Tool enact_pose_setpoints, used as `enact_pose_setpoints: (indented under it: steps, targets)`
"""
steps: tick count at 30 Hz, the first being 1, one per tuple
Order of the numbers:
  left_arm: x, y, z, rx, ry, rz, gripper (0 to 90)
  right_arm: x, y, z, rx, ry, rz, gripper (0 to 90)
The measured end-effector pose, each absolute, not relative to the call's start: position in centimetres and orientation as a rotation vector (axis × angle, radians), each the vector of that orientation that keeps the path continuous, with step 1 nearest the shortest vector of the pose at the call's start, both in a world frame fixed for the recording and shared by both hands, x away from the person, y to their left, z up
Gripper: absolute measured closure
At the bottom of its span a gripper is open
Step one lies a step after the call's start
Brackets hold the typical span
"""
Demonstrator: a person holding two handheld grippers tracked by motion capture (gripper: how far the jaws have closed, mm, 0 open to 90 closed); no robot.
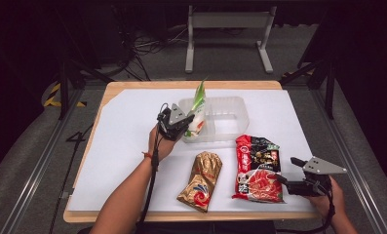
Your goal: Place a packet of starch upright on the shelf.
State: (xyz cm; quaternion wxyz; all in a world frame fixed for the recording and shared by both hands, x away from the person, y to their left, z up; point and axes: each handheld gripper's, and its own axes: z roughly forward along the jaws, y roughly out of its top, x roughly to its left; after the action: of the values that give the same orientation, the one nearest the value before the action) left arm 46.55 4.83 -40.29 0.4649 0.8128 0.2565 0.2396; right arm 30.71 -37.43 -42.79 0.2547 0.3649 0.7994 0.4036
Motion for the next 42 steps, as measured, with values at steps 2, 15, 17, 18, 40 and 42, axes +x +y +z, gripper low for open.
enact_pose_setpoints:
  steps: [2,15,17,18,40,42]
  targets:
    - [46.4,4.7,-40.4,2.014,0.63,0.595,88.4,30.7,-37.4,-42.8,0.99,2.172,1.095,17.7]
    - [46.7,5.2,-40.5,2.034,0.653,0.615,87.8,30.7,-37.3,-42.9,0.989,2.181,1.09,17.7]
    - [46.7,5.8,-40.5,2.009,0.652,0.604,86.3,30.7,-37.3,-42.9,0.99,2.179,1.09,17.7]
    - [46.6,6.0,-40.5,1.993,0.649,0.596,81.3,30.8,-37.4,-42.9,0.995,2.179,1.091,17.6]
    - [40.3,10.7,-39.0,2.005,0.547,0.506,35.9,30.7,-37.3,-42.7,0.982,2.165,1.08,17.7]
    - [39.8,11.2,-39.2,2.018,0.543,0.489,33.9,30.8,-37.3,-42.6,0.989,2.164,1.082,18.2]
